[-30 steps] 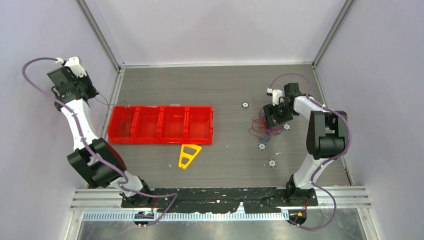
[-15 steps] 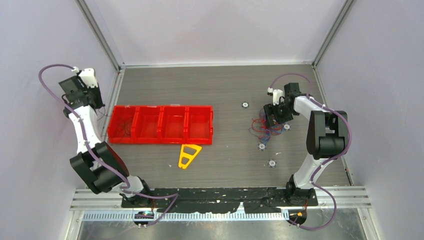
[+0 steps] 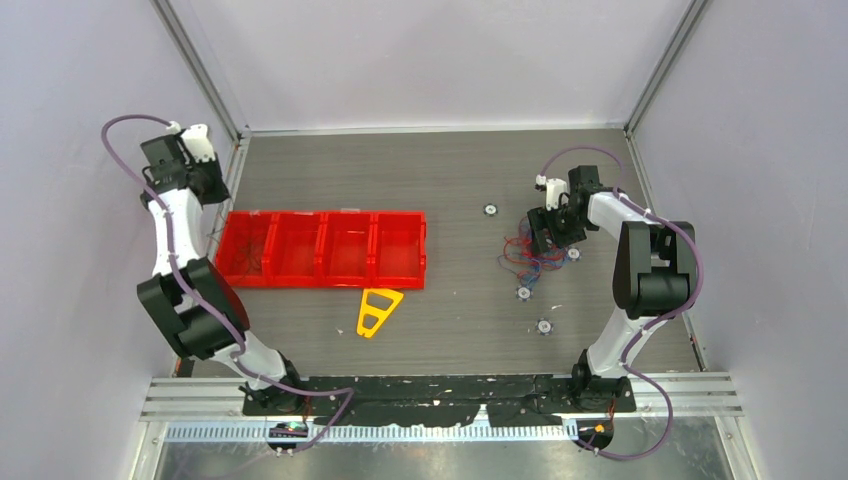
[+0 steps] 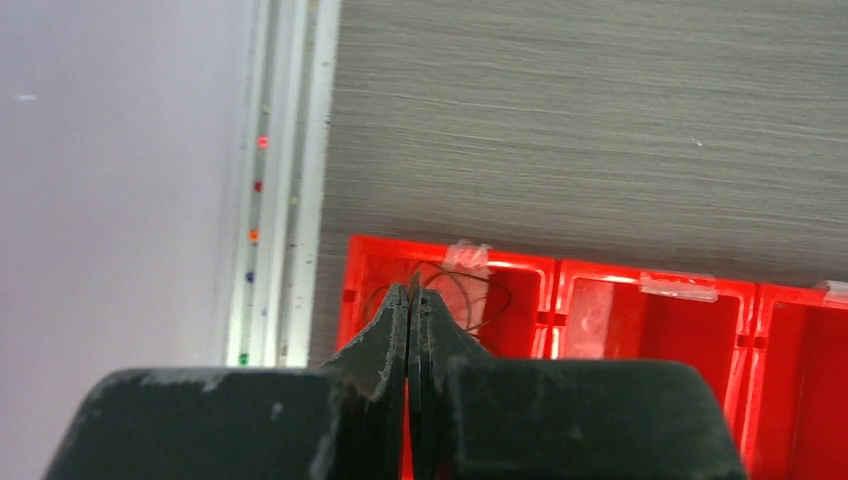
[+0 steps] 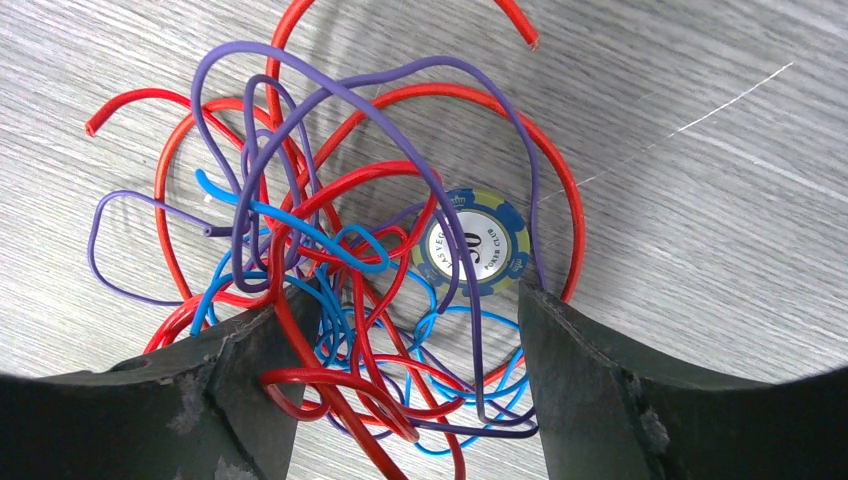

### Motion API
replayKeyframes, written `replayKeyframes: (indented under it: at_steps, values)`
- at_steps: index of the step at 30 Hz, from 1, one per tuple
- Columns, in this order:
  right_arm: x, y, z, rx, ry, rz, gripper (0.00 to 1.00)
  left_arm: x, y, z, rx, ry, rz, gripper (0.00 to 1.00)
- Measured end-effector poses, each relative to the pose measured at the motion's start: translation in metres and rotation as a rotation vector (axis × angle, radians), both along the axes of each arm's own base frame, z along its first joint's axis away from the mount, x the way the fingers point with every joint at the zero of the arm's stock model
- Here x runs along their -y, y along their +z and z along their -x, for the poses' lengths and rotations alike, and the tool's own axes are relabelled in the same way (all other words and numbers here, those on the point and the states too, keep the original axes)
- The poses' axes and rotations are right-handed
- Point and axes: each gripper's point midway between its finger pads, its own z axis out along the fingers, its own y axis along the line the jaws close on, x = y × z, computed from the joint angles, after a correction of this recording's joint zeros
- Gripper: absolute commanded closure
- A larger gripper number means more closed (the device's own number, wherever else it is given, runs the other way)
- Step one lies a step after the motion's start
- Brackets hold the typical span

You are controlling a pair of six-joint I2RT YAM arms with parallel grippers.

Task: Untangle the cables

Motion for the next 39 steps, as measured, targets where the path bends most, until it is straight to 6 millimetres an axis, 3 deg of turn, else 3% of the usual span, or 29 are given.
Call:
replayKeyframes:
  at_steps: [5, 13, 20, 25, 30, 32, 35, 39]
  values:
    - [0.0, 0.0, 0.0, -0.001, -0.003, -0.001, 0.23, 0.019, -0.027, -0.008, -0.08, -0.037, 0.05, 1.0]
    - [-0.001, 0.0, 0.001, -0.006, -0.017, -0.009, 0.23, 0.041, -0.053, 0.013, -0.205, -0.09, 0.137, 1.0]
    - [-0.001, 0.0, 0.001, -0.007, -0.018, -0.011, 0.23, 0.032, -0.057, 0.017, -0.229, -0.063, 0.099, 1.0]
    - [-0.002, 0.0, 0.0, -0.012, -0.016, -0.013, 0.23, 0.019, -0.053, 0.014, -0.224, -0.049, 0.028, 0.85]
    - [-0.002, 0.0, 0.001, -0.016, -0.013, -0.014, 0.23, 0.014, -0.048, 0.007, -0.234, -0.085, 0.001, 0.88]
    - [-0.001, 0.0, 0.001, -0.017, -0.011, -0.013, 0.23, 0.015, -0.053, 0.011, -0.261, -0.101, -0.001, 0.76]
    - [-0.001, 0.0, 0.001, -0.016, -0.011, -0.014, 0.23, 0.019, -0.061, 0.022, -0.316, -0.132, 0.007, 0.45]
    - [-0.002, 0.001, 0.001, -0.018, -0.012, -0.021, 0.23, 0.029, -0.058, 0.036, -0.336, -0.226, 0.043, 0.32]
